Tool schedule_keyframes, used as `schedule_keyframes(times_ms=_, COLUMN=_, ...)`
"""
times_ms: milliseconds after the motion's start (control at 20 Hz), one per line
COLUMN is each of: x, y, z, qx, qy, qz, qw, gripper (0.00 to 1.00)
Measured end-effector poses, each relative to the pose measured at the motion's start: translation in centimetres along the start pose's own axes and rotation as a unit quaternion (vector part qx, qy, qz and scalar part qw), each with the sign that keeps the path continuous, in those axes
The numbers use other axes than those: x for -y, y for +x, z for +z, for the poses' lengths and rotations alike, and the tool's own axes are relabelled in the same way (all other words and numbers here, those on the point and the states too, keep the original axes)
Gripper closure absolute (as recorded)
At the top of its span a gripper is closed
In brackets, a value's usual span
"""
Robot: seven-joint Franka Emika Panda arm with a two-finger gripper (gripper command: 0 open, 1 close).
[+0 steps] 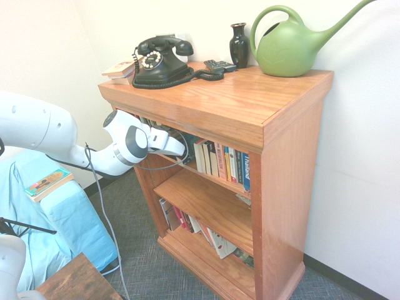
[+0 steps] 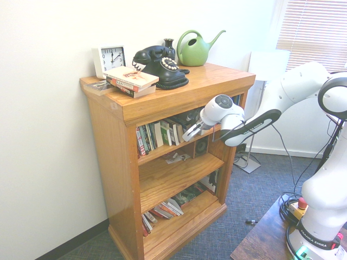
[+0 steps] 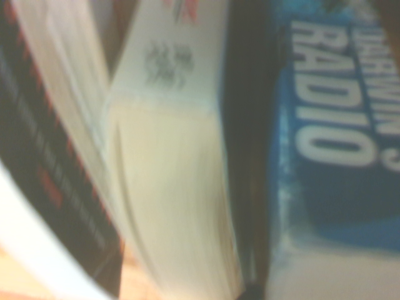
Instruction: Put the book on the shelf
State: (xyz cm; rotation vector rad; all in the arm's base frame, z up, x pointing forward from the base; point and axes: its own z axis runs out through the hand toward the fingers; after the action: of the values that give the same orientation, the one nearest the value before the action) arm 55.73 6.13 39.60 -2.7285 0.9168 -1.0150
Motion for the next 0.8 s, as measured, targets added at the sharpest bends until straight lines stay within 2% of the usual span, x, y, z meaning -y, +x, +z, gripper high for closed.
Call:
schedule_keyframes(times_ms=350, x=-0.7, y=-0.3, z=0.0, qx=0.001, qy=-0.003, qz=0.000, qw=1.000, gripper=0.00)
schedule_keyframes(times_ms=800, x=-5.6, y=-4.6, z=-6.2, qx=-0.003, qy=-0.015, qz=-0.004, qw=1.000, gripper=0.00)
